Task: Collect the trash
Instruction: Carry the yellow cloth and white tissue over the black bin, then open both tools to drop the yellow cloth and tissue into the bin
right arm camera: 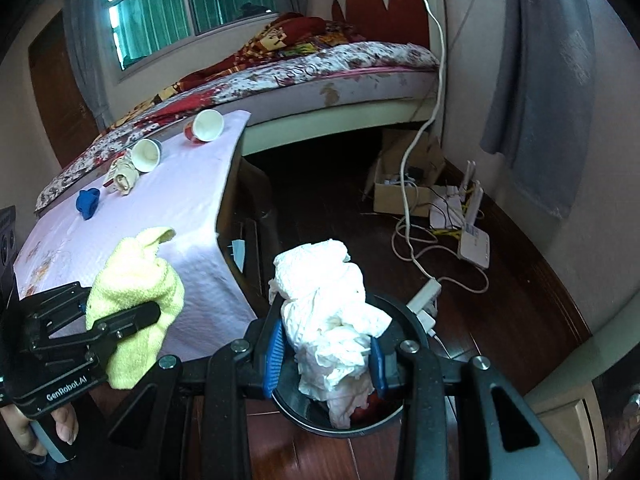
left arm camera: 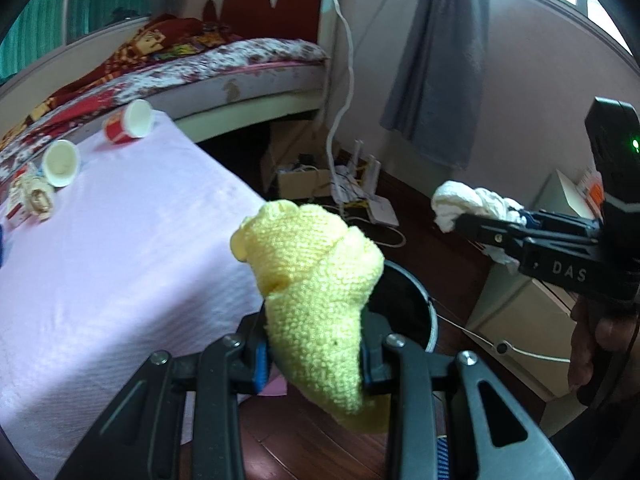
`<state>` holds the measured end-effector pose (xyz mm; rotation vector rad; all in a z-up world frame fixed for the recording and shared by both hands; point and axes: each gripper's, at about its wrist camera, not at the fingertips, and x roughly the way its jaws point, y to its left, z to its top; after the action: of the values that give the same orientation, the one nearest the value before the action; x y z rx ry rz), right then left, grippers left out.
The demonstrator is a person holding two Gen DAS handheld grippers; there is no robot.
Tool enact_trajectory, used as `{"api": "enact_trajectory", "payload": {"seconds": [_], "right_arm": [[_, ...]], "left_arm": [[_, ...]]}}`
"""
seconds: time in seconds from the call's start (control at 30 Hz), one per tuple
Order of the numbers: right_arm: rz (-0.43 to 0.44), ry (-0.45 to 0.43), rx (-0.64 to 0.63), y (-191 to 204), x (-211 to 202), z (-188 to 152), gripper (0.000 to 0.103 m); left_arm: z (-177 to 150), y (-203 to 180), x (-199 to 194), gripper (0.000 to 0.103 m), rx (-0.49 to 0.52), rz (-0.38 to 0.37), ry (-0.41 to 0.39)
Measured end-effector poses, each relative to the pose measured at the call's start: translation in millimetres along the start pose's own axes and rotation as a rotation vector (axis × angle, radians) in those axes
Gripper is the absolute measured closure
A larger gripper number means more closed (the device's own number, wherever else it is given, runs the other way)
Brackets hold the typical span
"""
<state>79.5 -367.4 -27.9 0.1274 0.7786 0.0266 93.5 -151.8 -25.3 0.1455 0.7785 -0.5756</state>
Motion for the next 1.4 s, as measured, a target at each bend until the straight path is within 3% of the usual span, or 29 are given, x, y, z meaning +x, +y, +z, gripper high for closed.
{"api": "enact_trajectory", "payload": {"seconds": [0.27, 0.83, 1.4], "right_arm": [[-0.019, 0.067, 0.015, -22, 21, -21, 0.066], [-0.039, 0.214, -0.012, -43, 77, -59, 0.066], [-0.008, 0.347, -0.08, -35, 130, -79, 0.065]], "left_arm": [[-8, -20, 27, 0.069, 0.04, -0.067, 0.075], [-26, -26, 100, 0.068, 0.025, -0.114, 0.256], [-38, -17, 134, 0.065, 0.007, -0.141, 0.324]]}}
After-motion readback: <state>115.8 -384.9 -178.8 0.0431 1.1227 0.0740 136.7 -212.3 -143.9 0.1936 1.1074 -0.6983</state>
